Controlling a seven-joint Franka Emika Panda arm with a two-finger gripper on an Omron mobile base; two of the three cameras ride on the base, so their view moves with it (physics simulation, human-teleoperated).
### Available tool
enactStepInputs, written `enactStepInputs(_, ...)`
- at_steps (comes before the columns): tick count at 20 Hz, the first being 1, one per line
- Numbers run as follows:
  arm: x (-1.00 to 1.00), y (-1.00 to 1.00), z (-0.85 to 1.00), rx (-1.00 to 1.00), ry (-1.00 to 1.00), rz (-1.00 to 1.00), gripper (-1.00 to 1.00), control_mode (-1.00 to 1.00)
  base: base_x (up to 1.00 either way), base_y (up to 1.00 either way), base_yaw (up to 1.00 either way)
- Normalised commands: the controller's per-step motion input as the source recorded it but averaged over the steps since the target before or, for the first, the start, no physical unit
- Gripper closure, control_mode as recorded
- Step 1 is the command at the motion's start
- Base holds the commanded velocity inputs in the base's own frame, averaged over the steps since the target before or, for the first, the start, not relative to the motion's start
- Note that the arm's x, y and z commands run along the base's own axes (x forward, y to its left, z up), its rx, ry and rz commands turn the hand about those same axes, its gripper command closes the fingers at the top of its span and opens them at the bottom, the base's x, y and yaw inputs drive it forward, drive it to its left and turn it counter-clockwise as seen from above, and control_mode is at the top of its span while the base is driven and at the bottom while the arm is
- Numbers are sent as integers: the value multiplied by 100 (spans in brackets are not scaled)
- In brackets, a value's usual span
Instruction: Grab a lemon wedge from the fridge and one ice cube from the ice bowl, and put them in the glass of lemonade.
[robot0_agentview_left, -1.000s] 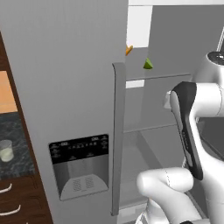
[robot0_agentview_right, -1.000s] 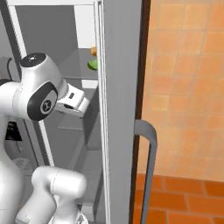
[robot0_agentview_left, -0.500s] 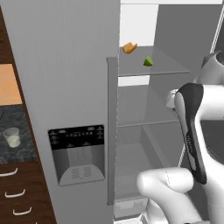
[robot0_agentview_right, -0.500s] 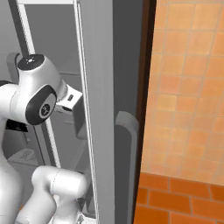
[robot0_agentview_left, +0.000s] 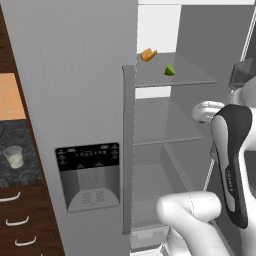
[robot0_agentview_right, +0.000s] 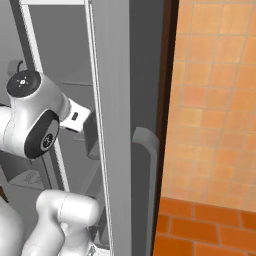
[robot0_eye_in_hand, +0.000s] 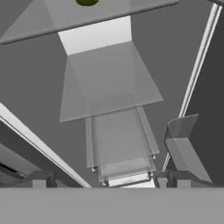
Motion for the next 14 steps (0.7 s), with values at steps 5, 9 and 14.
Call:
enactStepInputs(5,0,74,98,-21,-2,0,-100,-100,0,0,0)
enactStepInputs(9,-7,24,100,-13,-10,0,-100,-100,0,0,0)
enactStepInputs(14,13,-49,50,13,-32,0,-100,-100,0,0,0)
